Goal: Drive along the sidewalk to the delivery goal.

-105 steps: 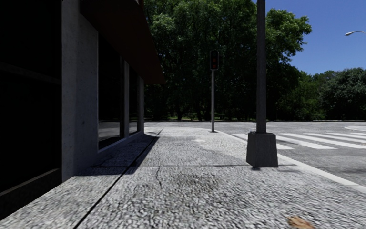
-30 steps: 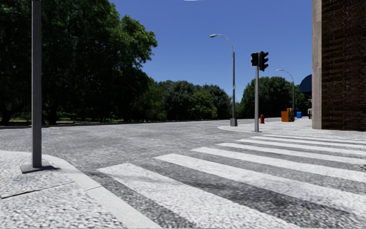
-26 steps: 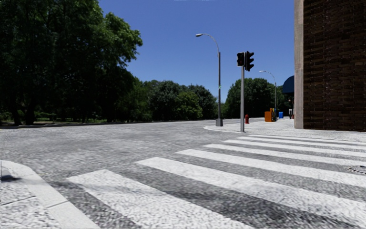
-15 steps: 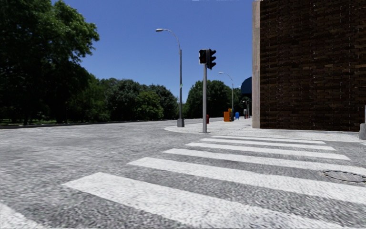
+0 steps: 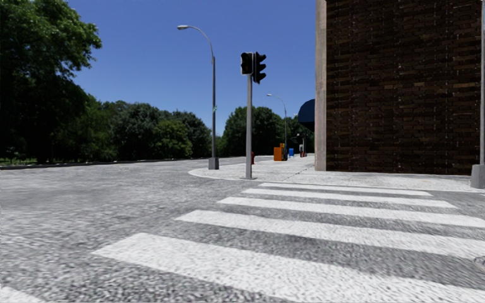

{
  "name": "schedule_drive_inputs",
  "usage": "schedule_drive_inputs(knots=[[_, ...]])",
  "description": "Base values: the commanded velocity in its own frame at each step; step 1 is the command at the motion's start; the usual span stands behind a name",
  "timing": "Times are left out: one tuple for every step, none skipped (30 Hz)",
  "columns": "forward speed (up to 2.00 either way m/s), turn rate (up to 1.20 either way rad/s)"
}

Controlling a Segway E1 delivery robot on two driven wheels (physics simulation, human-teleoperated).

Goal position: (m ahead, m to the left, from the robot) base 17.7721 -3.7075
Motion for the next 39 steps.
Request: schedule_drive_inputs(knots=[[2.00,-0.35],[2.00,-0.44],[2.00,-0.44],[2.00,-0.45],[2.00,-0.46],[2.00,-0.46],[2.00,-0.46],[2.00,-0.46],[2.00,-0.46],[2.00,-0.46],[2.00,-0.46],[2.00,-0.46],[2.00,-0.46],[2.00,-0.46],[2.00,-0.46],[2.00,-0.46],[2.00,-0.46],[2.00,-0.46],[2.00,-0.46],[2.00,-0.46],[2.00,-0.46],[2.00,-0.46],[2.00,-0.46],[2.00,-0.46],[2.00,-0.46],[2.00,-0.46],[2.00,-0.46],[2.00,-0.46],[2.00,-0.47],[2.00,-0.47],[2.00,-0.47],[2.00,-0.47],[2.00,-0.47],[2.00,-0.47],[2.00,-0.47],[2.00,-0.47],[2.00,-0.47],[2.00,-0.47],[2.00,-0.47]])
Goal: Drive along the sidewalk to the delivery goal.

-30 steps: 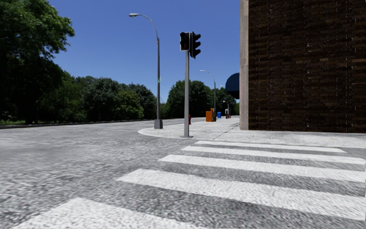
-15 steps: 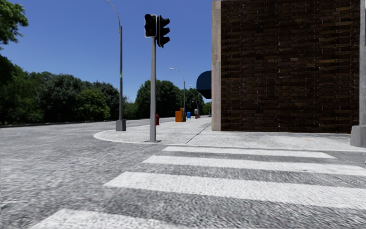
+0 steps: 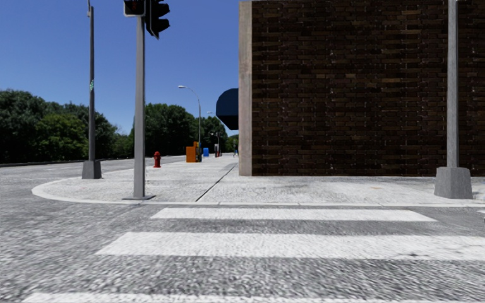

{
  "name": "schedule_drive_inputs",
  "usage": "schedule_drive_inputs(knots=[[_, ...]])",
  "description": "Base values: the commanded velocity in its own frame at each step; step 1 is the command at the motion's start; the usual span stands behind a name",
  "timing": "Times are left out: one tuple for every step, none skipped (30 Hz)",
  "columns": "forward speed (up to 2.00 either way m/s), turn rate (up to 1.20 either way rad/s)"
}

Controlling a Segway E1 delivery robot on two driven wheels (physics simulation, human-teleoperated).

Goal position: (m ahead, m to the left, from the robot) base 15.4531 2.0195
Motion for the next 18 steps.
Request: schedule_drive_inputs(knots=[[2.00,-0.47],[2.00,-0.47],[2.00,-0.47],[2.00,-0.47],[2.00,-0.02],[2.00,-0.02],[2.00,0.00],[2.00,0.00],[2.00,0.00],[2.00,0.00],[2.00,0.00],[2.00,0.00],[2.00,0.00],[2.00,0.00],[2.00,0.01],[2.00,0.01],[2.00,0.14],[2.00,0.27]])
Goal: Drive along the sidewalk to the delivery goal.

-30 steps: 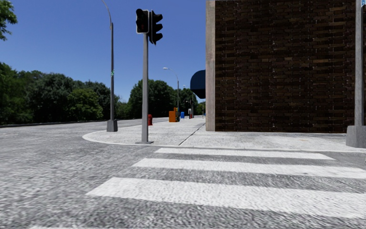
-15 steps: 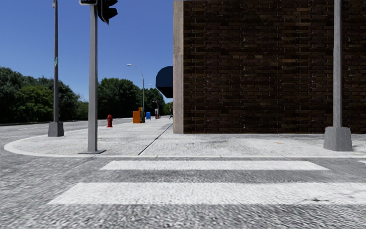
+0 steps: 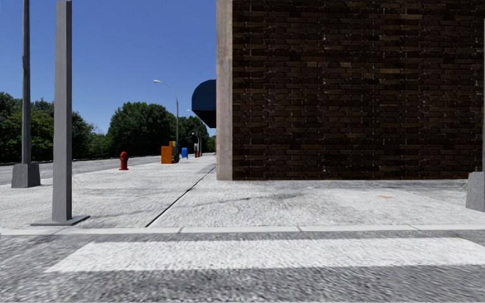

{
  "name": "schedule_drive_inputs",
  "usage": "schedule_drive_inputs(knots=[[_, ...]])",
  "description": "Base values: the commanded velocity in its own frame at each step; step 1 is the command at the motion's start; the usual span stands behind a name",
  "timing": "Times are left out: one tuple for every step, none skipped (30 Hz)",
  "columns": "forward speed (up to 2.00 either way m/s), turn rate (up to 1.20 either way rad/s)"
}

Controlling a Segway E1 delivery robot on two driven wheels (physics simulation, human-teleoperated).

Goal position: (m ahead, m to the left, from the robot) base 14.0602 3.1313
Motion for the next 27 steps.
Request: schedule_drive_inputs(knots=[[2.00,0.27],[2.00,0.38],[2.00,0.42],[2.00,0.48],[2.00,0.48],[2.00,0.53],[2.00,0.56],[2.00,0.56],[2.00,0.57],[2.00,0.57],[2.00,0.57],[2.00,0.57],[2.00,0.57],[2.00,0.57],[2.00,0.57],[2.00,0.57],[2.00,0.57],[2.00,0.57],[2.00,0.57],[2.00,0.57],[2.00,0.57],[2.00,0.57],[2.00,0.57],[2.00,0.57],[2.00,0.57],[2.00,0.56],[2.00,0.56]])
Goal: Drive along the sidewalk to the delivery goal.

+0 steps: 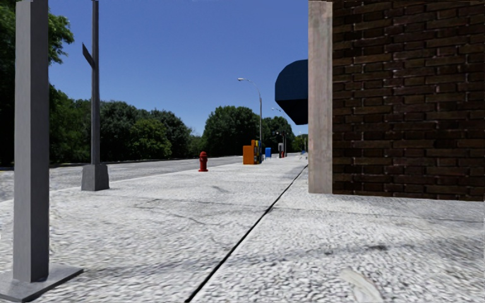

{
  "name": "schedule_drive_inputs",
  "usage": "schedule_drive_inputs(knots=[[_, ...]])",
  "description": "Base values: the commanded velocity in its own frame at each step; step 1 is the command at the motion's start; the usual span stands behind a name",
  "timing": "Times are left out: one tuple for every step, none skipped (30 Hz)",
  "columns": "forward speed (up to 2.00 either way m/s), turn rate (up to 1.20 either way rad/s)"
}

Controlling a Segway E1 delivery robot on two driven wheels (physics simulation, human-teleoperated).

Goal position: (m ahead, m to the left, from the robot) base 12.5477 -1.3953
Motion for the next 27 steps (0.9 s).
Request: schedule_drive_inputs(knots=[[2.00,0.41],[2.00,0.16],[2.00,0.16],[2.00,0.00],[2.00,0.00],[2.00,0.00],[2.00,0.00],[2.00,0.00],[2.00,0.00],[2.00,0.00],[2.00,0.00],[2.00,0.00],[2.00,0.00],[2.00,0.00],[2.00,0.00],[2.00,0.00],[2.00,-0.06],[2.00,-0.06],[2.00,-0.35],[2.00,-0.48],[2.00,-0.54],[2.00,-0.54],[2.00,-0.56],[2.00,-0.56],[2.00,-0.56],[2.00,-0.56],[2.00,-0.56]])
